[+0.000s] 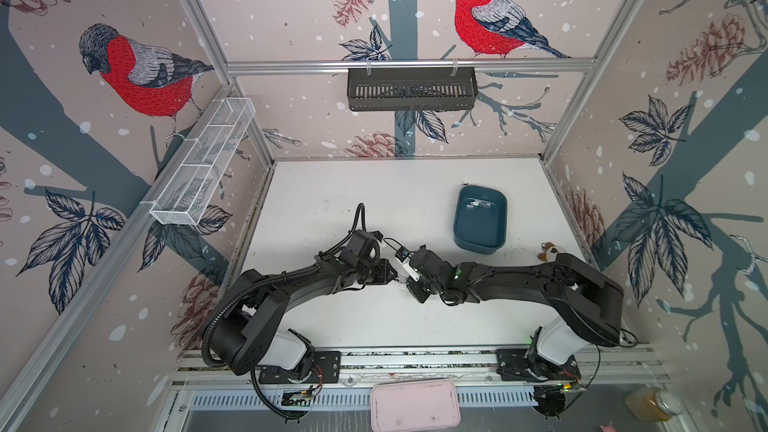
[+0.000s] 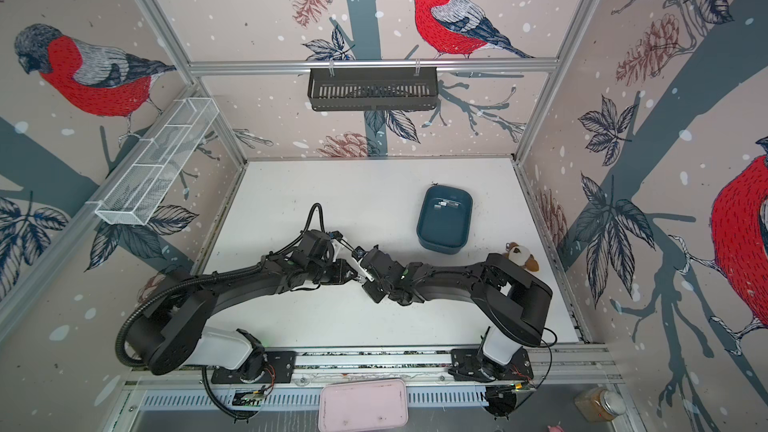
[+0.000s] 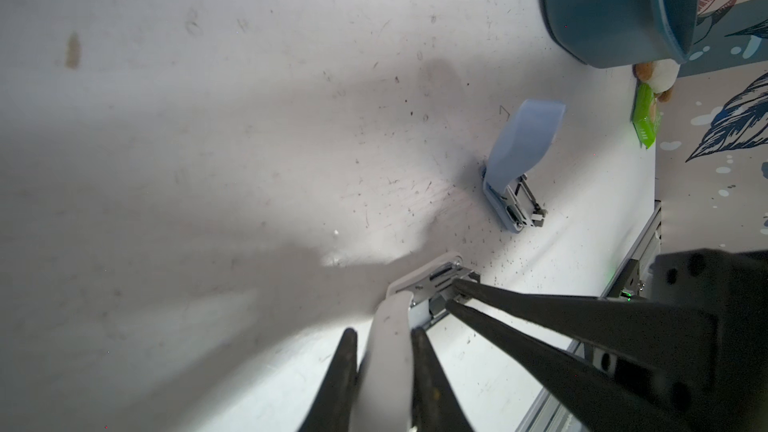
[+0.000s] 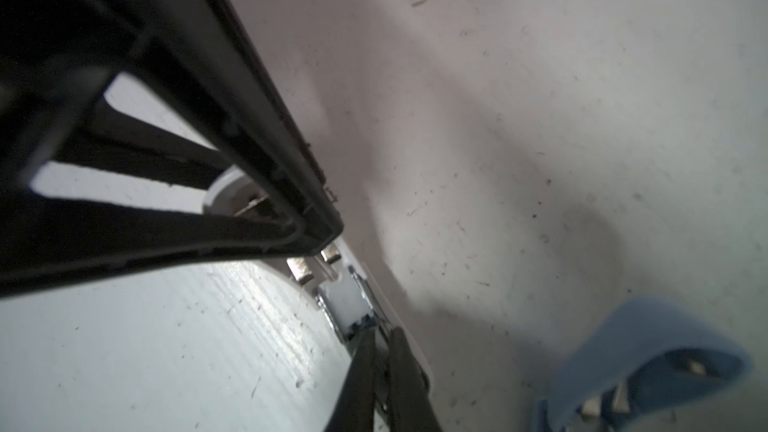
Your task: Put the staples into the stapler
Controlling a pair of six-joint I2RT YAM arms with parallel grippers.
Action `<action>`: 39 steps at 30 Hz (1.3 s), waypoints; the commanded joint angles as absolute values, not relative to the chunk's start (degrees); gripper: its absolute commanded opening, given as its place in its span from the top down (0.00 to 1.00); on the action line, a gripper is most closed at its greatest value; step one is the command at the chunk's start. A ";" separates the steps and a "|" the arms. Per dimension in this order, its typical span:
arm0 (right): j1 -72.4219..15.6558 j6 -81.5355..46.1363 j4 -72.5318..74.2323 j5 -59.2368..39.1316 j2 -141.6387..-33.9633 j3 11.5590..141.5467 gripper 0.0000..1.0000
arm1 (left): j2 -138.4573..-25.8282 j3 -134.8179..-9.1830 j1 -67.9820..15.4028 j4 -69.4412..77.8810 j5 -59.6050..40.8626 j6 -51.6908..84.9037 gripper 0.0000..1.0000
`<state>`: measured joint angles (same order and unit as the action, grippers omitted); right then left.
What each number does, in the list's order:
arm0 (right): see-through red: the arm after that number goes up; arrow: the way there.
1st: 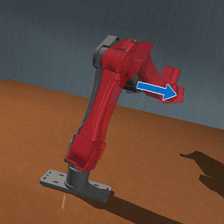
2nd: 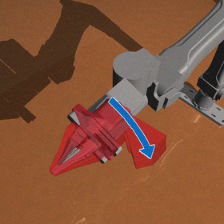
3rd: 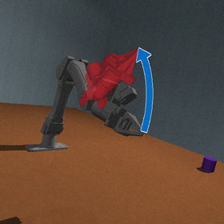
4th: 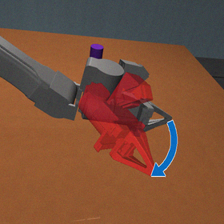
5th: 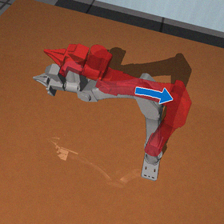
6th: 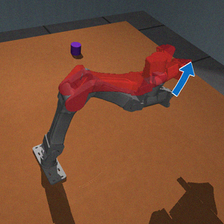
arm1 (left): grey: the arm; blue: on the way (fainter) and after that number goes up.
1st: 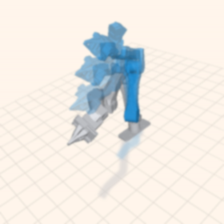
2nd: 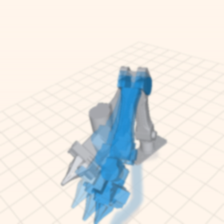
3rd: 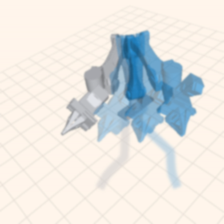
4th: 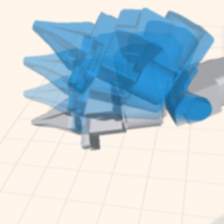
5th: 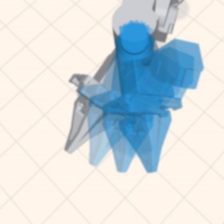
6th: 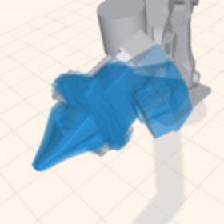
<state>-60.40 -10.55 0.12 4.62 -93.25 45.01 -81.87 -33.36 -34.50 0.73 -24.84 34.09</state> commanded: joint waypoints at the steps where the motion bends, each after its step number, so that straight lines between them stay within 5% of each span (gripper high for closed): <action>1: -60.56 -10.15 0.54 8.48 -92.59 44.80 0.91 | -81.96 -33.56 -34.53 0.86 -25.56 33.22 0.89; 11: -62.73 -9.03 4.36 17.19 -91.06 43.87 0.94 | -82.00 -33.57 -34.51 0.87 -25.75 33.21 0.89; 23: -60.74 -12.57 3.78 12.58 -89.34 43.20 0.94 | -82.27 -34.24 -34.19 -1.19 -24.66 32.23 0.88; 39: -57.11 -20.30 3.87 7.73 -80.26 37.06 0.91 | -82.85 -40.25 -30.25 -11.95 -19.12 28.94 0.48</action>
<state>-57.28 -18.26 3.03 9.74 -81.06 37.69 -83.55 -39.13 -30.68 -9.28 -21.52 29.58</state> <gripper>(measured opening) 0.096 0.522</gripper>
